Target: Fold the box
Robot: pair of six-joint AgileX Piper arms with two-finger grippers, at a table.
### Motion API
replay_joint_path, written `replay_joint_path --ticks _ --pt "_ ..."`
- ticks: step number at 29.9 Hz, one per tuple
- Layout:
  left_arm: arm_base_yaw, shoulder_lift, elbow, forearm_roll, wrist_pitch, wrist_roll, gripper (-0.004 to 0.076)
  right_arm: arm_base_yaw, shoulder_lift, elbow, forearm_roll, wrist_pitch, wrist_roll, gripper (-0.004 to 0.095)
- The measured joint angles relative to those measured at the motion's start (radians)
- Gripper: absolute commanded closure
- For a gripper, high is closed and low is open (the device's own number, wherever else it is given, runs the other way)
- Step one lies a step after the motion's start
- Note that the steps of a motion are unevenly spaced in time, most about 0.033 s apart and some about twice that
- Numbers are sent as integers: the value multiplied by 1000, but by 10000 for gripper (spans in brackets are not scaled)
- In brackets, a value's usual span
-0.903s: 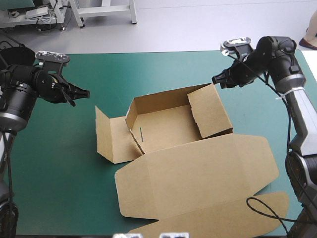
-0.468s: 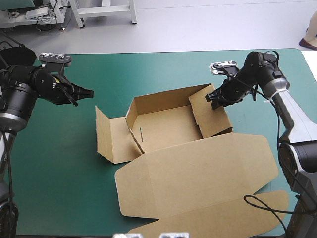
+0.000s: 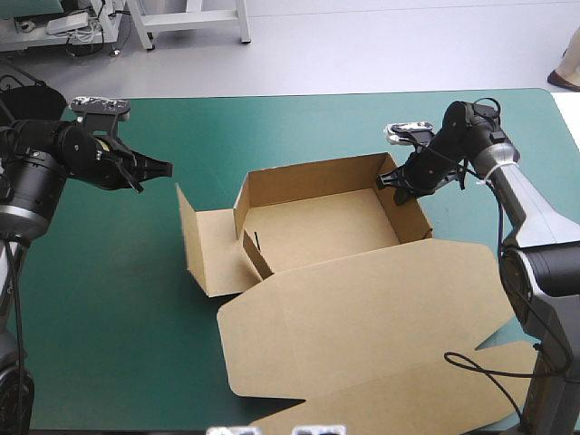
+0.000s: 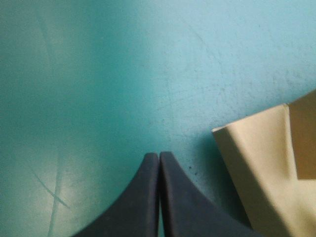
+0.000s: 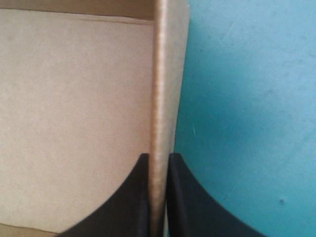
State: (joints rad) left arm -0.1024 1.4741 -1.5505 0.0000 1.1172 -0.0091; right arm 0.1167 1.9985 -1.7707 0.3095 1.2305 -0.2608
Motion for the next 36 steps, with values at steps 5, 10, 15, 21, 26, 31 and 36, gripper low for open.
replay_joint_path --ticks 5,10,15,21,26,31,36 --pt "128 1 0 -52 -44 -18 732 -5 -12 3 32 -4 -4 925" --pt "334 2 0 -212 -52 21 732 -45 -75 6 132 -7 -7 925" --pt "501 2 0 -419 -54 124 732 -117 -183 6 230 -6 -17 925" --pt "595 31 0 -766 -15 287 732 -172 -297 6 314 2 -42 925" --pt "560 86 0 -1037 60 416 732 -177 -372 6 321 -3 -48 924" --pt "472 105 0 -1154 100 463 732 -177 -398 5 327 -51 -42 924" --pt "384 105 0 -1241 105 495 732 -162 -399 5 321 -121 -28 923"
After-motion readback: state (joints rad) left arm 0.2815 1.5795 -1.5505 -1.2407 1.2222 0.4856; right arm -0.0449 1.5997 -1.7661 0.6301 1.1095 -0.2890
